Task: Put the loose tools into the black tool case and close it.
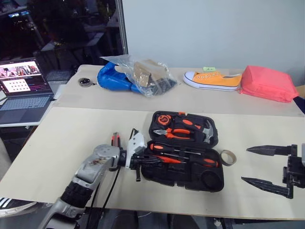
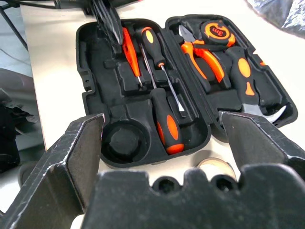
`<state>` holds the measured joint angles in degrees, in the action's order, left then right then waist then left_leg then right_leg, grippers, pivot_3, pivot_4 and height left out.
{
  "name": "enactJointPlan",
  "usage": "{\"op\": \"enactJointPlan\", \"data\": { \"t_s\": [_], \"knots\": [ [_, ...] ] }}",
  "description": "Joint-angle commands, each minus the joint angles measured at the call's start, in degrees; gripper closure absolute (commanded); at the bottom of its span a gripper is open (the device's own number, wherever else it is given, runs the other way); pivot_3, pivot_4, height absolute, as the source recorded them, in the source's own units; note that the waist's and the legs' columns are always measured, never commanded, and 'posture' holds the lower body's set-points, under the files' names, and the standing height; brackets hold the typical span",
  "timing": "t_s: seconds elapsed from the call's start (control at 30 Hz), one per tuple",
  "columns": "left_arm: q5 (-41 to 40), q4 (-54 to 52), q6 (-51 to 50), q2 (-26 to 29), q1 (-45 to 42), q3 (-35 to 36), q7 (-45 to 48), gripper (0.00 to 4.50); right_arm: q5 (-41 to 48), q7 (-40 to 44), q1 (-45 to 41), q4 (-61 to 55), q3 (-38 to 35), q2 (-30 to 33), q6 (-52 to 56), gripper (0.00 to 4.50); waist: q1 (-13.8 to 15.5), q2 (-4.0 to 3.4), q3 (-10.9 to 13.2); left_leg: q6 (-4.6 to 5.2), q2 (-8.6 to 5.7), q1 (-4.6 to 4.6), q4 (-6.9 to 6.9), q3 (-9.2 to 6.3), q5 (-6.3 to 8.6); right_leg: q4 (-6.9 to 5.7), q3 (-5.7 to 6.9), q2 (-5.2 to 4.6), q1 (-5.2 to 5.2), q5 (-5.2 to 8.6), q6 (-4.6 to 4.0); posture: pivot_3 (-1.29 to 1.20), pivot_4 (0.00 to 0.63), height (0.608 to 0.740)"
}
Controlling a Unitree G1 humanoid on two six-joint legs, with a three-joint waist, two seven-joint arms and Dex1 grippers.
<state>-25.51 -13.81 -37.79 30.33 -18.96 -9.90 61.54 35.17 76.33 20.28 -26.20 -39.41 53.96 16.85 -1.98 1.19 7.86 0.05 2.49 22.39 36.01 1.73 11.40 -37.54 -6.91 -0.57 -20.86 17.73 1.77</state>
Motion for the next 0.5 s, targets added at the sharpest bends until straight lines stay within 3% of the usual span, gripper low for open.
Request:
{"op": "enactJointPlan", "data": {
  "t_s": [0.03,0.17,0.33,0.5],
  "knots": [
    [1.77,0.72,0.77,-1.29,-0.01,-2.1,-2.97,4.47,0.49,-0.77,-2.06,0.23,1.54,-0.11,-0.94,0.0,0.03,0.02,0.03,0.0,-0.03,0.02,0.0,0.0,0.0,0.03,0.0,-0.02,0.0,0.0,0.01,0.0,0.15,0.74],
    [7.77,5.49,6.65,-1.64,0.01,-7.26,-3.5,4.47,0.56,-0.65,-3.25,0.68,2.09,0.31,-0.84,0.0,0.2,0.04,0.04,0.0,-0.17,0.07,0.0,-0.03,0.0,0.11,0.02,-0.09,-0.01,0.0,0.02,0.0,0.15,0.74],
    [11.72,11.13,11.09,-2.88,-1.08,-8.88,-5.97,4.47,0.69,-0.25,-2.03,-0.09,0.32,0.15,-0.4,0.0,0.47,0.03,0.03,0.01,-0.32,0.05,-0.04,-0.07,0.01,0.14,0.02,-0.15,0.0,0.0,0.02,0.0,0.15,0.74],
    [11.12,12.52,9.88,-4.58,-2.03,-8.63,-7.05,4.47,0.89,-0.68,-0.36,-1.31,-0.55,-0.42,-0.34,0.0,0.91,0.04,0.04,0.04,-0.41,-0.16,-0.01,-0.11,-0.01,0.12,0.0,-0.22,0.28,-0.04,0.1,0.0,0.15,0.74]
  ]
}}
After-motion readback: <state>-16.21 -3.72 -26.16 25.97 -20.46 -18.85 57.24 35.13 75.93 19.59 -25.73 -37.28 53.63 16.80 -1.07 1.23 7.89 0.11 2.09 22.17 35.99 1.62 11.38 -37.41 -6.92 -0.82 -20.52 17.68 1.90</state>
